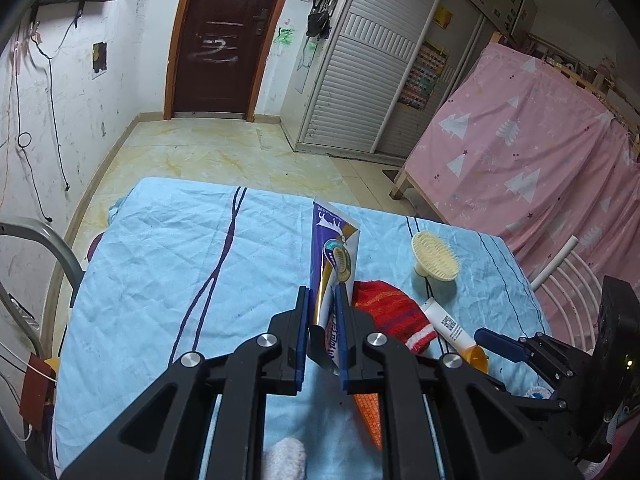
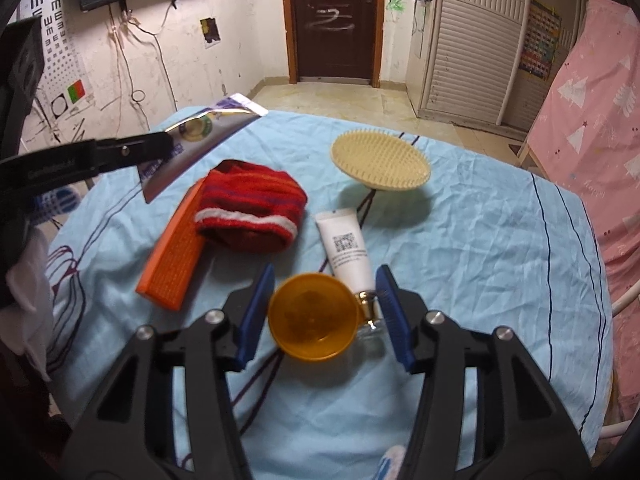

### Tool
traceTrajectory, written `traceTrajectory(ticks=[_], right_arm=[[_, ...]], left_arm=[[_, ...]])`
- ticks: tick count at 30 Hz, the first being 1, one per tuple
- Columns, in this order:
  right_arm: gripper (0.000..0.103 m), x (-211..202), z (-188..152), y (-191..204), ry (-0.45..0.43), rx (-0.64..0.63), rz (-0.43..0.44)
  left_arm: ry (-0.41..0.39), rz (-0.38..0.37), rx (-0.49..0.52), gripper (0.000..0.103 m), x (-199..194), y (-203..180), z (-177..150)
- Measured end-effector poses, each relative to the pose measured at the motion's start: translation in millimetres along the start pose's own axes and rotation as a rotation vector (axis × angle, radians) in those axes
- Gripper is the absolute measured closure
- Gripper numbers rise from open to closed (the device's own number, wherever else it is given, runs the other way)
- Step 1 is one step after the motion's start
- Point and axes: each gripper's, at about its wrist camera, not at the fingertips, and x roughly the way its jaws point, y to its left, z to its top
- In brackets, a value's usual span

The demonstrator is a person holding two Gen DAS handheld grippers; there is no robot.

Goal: Collect trash
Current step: 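Close the right gripper around the orange cup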

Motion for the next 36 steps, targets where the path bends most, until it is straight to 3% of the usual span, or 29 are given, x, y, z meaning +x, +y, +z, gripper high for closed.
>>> traceTrajectory(ticks=[22, 25, 36], right_arm=[[0.052, -11.9, -11.5, 16.2, -0.004, -0.058, 0.015], [0.063, -11.2, -13.4, 20.7, 0.006, -0.073, 0.012], [0.063, -27.1, -15.2, 11.6, -0.044, -0.039, 0.006]], left_arm=[[0.011, -0.007, 0.002, 0.100, -2.3, -6.4, -3.1], [0.007, -0.003, 0.000, 0.100, -4.7, -5.2, -3.2], [-0.007, 0.006, 0.009, 0.100, -12.1, -14.4, -2.5]])
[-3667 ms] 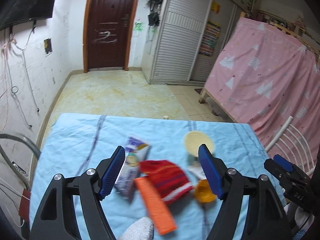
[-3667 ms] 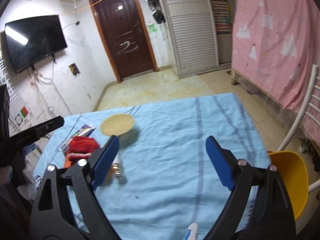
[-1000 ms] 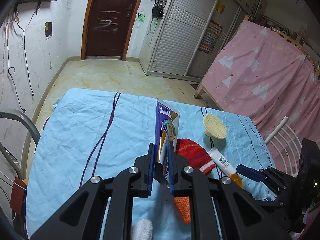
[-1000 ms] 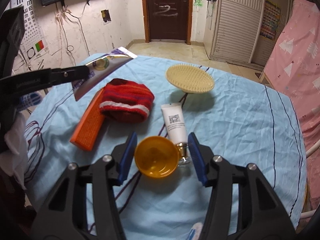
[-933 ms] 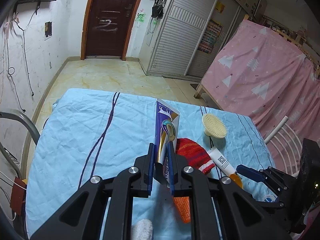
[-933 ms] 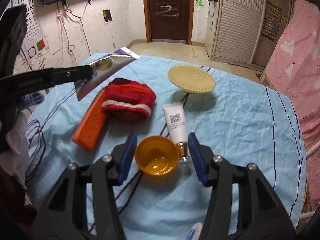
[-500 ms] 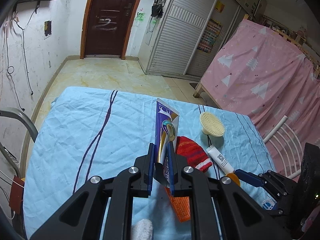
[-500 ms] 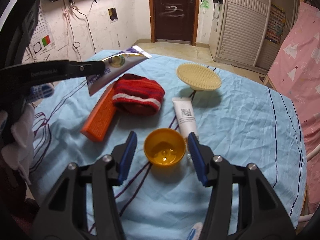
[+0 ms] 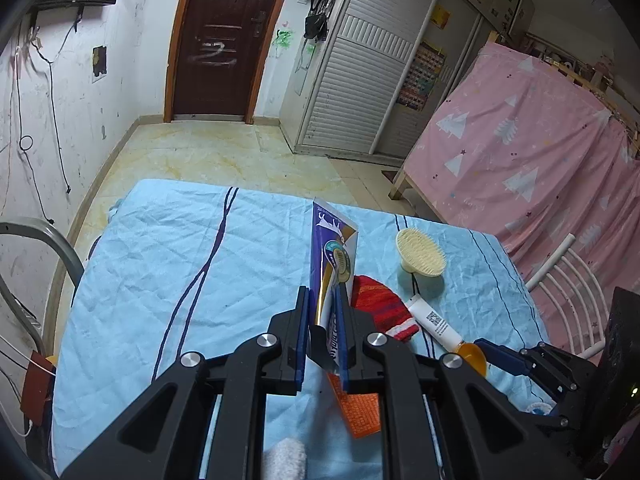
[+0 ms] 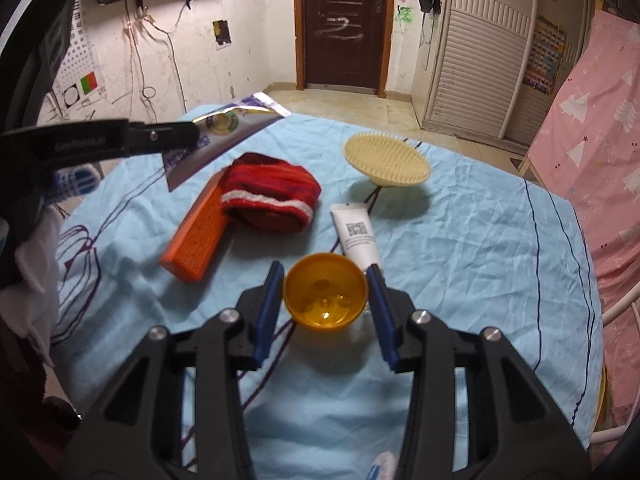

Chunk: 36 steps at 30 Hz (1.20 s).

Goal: Collect trash
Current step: 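Close the right gripper around the orange cup, then drop the orange cup into the yellow bin with the right gripper while the left drops the toothpaste box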

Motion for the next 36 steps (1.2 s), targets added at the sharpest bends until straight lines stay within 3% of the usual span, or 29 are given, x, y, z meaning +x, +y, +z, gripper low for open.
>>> traceTrajectory(ticks=[11, 15, 28, 36], right_arm=[[0.063, -40.6, -1.1, -56.0, -0.104, 0.102, -0.035], [0.063, -57.3, -9.6, -86.1, -0.144, 0.159, -0.059], [0.063, -119.4, -68.2, -204.1, -0.254, 0.381, -0.173], [0.062, -139.7, -109.8, -264.0, -0.275, 0.490, -0.215]], left_arm=[[-0.032, -0.009, 0.081, 0.100, -14.9, -47.2, 5.4], [-0.021, -0.052, 0.116, 0.100, -14.8, -79.1, 5.2], [0.020, -0.195, 0.317, 0.100, -6.0, -228.2, -12.6], [0.077, -0.243, 0.449, 0.100, 14.8, -318.1, -40.4]])
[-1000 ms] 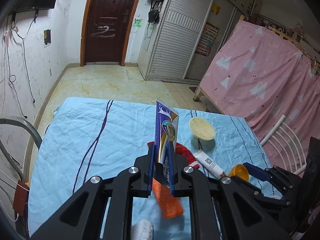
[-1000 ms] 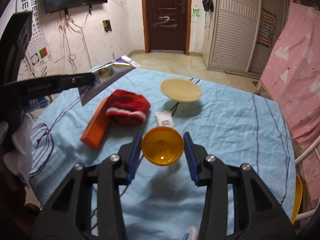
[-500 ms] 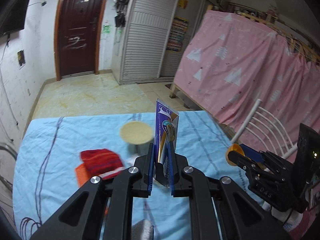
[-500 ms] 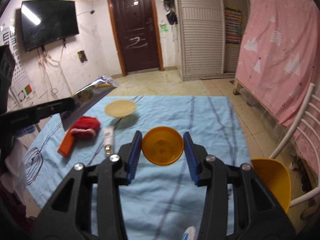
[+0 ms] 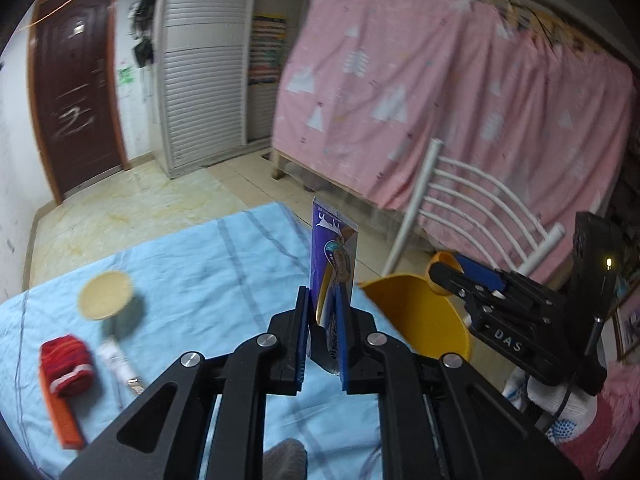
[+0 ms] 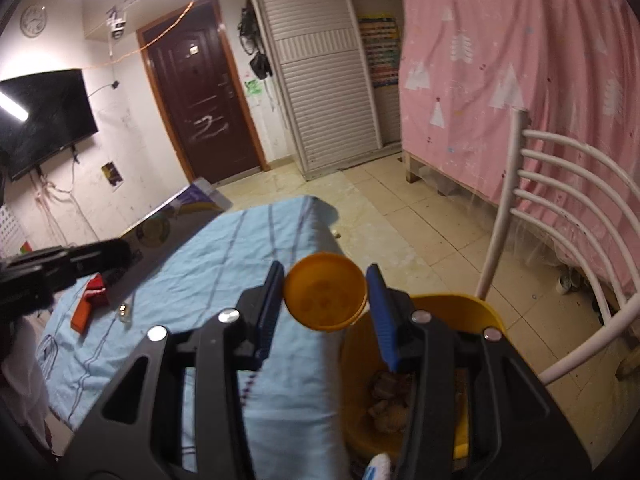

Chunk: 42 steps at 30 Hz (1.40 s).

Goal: Collect trash
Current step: 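Drop the orange cup into the yellow bin with the right gripper while the left drops the toothpaste box, then grasp the orange rectangular comb with the left gripper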

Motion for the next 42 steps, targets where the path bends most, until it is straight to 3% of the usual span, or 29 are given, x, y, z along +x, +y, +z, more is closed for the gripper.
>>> traceTrajectory(ticks=[10, 17, 19, 22, 23, 24, 26, 42], right_arm=[[0.062, -2.5, -5.6, -72.1, -0.027, 0.138, -0.043], [0.062, 0.7, -7.1, -93.7, -0.030, 0.196, -0.043], [0.062, 3.4, -9.7, -94.9, -0.019, 0.203, -0.039], [0.062, 11.9, -13.8, -94.7, 0.001, 0.215, -0.033], [0.062, 13.6, -16.5, -92.9, 0.006, 0.217, -0.033], [0.061, 16.9, -17.8, -92.0, 0.013, 0.216, -0.039], [0.040, 20.9, -18.6, -93.7, 0.019, 0.216, -0.044], [0.039, 22.3, -12.3, -43.0, 0.035, 0.118, -0.010]], left_arm=[[0.101, -0.045, 0.129, 0.100, 63.6, -85.0, 4.1], [0.172, -0.050, 0.157, 0.095, 105.1, -110.4, 2.3], [0.193, -0.060, 0.145, 0.085, 111.1, -109.2, 0.5], [0.197, -0.058, 0.120, 0.046, 112.5, -103.5, -0.7], [0.193, -0.056, 0.110, 0.044, 111.1, -101.1, -0.7], [0.189, -0.052, 0.103, 0.044, 108.7, -97.9, -0.3], [0.176, -0.047, 0.087, 0.044, 102.5, -92.8, 0.2], [0.047, -0.014, -0.019, 0.044, 27.7, -31.6, -0.1]])
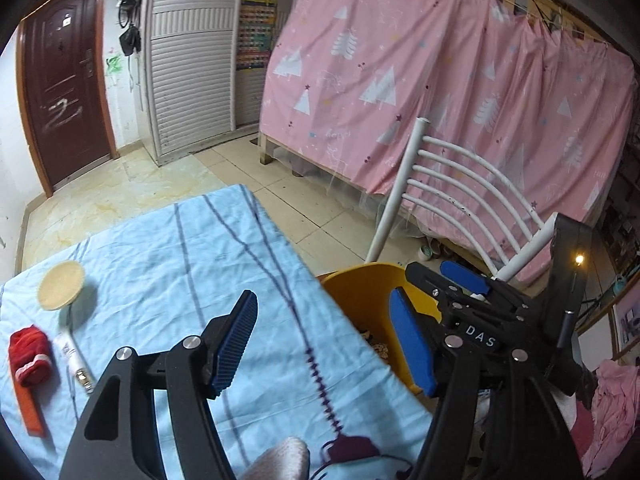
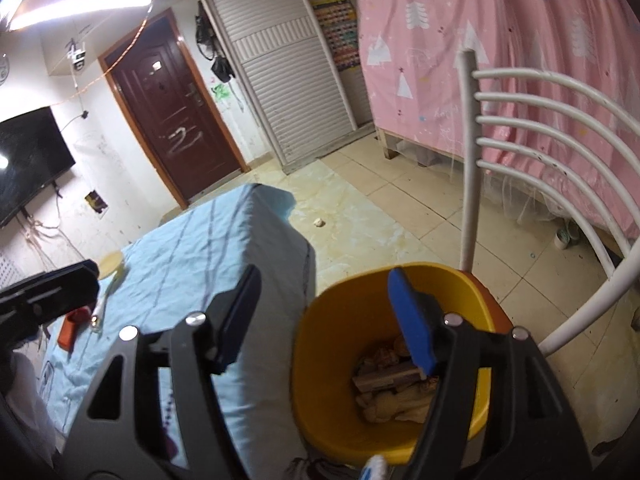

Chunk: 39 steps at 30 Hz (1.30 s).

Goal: Collect trash
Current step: 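Grasp the orange rectangular comb with the left gripper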

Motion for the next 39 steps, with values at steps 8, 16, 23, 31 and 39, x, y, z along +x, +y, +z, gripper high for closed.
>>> traceTrajectory(ticks=[8, 16, 23, 31, 39], right_arm=[[0.039, 4.4, 5.7, 50.4, 0.016, -0.080, 0.048], [0.039, 22.6, -0.8, 115.5, 0.061, -0.186, 0.113], [0.039, 38.4, -7.5, 171.2, 0.103, -0.270, 0.151], [0.032, 52.1, -21.9, 221.8, 0.149, -0.354, 0.185], [0.032, 67.4, -37.5, 255.2, 0.197, -0.415, 0.208]], left_arm=[[-0.049, 0.061, -0.066, 0.044, -32.9, 45.6, -13.8], [-0.081, 0.142, -0.162, 0.044, -66.2, 108.4, -34.4], [-0.108, 0.179, -0.247, 0.044, -89.3, 159.3, -49.9], [-0.096, 0.285, -0.314, 0.044, -100.8, 210.6, -74.7], [-0.020, 0.398, -0.388, 0.044, -94.3, 263.7, -104.7]])
